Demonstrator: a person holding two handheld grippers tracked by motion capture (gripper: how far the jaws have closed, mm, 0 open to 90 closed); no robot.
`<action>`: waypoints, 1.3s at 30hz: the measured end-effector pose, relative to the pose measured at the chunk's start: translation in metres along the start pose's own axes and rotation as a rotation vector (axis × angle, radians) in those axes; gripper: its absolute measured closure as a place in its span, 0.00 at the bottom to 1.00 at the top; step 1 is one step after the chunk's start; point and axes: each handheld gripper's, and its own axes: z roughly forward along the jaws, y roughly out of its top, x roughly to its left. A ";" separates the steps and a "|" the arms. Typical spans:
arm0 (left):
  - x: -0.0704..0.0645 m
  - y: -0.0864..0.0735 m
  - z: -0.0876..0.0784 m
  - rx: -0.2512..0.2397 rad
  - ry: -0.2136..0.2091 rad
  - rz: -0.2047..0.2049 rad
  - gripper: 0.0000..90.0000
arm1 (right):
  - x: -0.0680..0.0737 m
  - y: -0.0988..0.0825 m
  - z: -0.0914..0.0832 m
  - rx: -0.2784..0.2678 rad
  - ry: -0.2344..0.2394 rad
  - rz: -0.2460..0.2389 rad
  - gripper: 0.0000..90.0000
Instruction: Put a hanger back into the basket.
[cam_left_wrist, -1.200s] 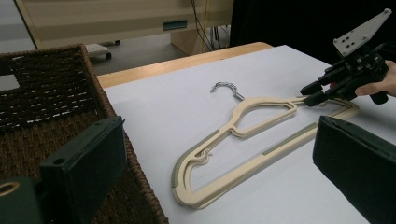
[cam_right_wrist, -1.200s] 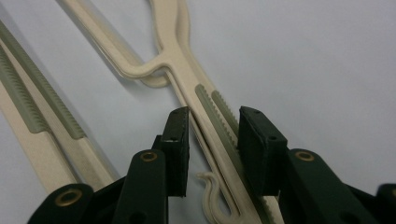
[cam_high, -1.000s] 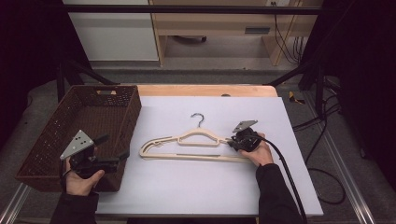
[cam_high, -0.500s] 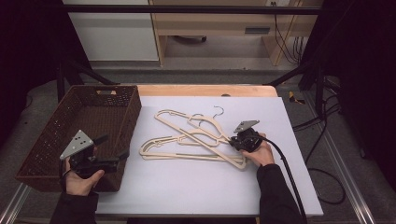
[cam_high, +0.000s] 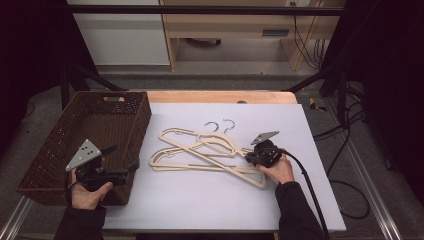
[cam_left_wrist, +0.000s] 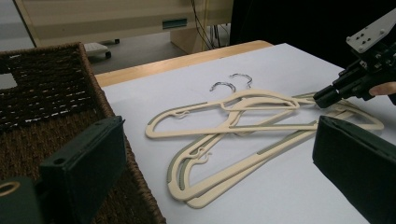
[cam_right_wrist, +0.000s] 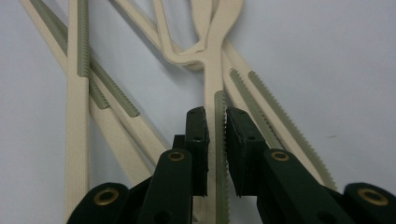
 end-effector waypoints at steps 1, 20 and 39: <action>0.000 0.000 0.000 0.002 0.000 0.001 0.03 | 0.003 0.001 0.001 0.010 -0.004 0.024 0.88; -0.015 0.007 0.007 0.013 -0.033 0.016 0.04 | -0.002 -0.005 0.003 -0.055 0.016 0.039 0.89; -0.067 0.047 0.095 0.098 -0.137 0.015 0.05 | 0.031 0.000 -0.049 -0.167 -0.033 -0.102 0.89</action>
